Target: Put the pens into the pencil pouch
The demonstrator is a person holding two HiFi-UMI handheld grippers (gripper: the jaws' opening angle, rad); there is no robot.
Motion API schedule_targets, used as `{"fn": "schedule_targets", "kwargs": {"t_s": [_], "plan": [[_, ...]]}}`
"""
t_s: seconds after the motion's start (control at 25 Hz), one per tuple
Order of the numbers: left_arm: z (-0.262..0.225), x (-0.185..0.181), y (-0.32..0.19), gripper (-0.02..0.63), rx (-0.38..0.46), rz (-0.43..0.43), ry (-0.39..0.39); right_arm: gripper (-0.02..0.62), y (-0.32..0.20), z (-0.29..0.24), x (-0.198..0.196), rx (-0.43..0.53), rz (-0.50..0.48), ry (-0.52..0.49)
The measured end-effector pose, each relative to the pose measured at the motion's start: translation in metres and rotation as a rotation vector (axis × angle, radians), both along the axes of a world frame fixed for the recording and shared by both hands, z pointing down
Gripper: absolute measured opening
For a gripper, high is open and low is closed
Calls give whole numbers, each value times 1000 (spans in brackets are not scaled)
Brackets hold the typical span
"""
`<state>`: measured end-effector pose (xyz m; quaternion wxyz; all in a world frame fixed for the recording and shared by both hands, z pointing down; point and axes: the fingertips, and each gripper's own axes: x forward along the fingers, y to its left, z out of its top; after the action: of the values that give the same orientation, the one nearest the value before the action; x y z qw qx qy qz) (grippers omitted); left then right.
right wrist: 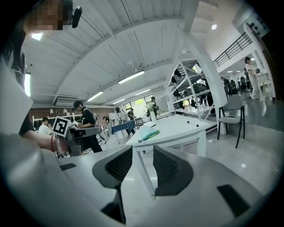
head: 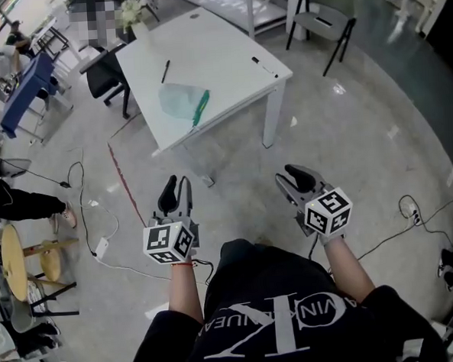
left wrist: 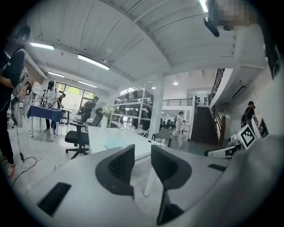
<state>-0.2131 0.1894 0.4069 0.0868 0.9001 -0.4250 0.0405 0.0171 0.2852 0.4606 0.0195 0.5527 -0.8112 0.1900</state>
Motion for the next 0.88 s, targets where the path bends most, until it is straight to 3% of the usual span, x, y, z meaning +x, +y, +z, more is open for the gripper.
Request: {"fn": "schedule_targets", "kwargs": {"t_s": [0.36, 0.6, 0.88], "plan": [[14, 31, -27, 99, -40, 5, -4, 153, -21, 7, 24, -11, -2, -13], [19, 49, -75, 99, -53, 1, 12, 153, -62, 11, 33, -27, -24, -9], [33, 65, -132, 98, -107, 25, -29, 153, -122, 15, 40, -60, -33, -24]]}}
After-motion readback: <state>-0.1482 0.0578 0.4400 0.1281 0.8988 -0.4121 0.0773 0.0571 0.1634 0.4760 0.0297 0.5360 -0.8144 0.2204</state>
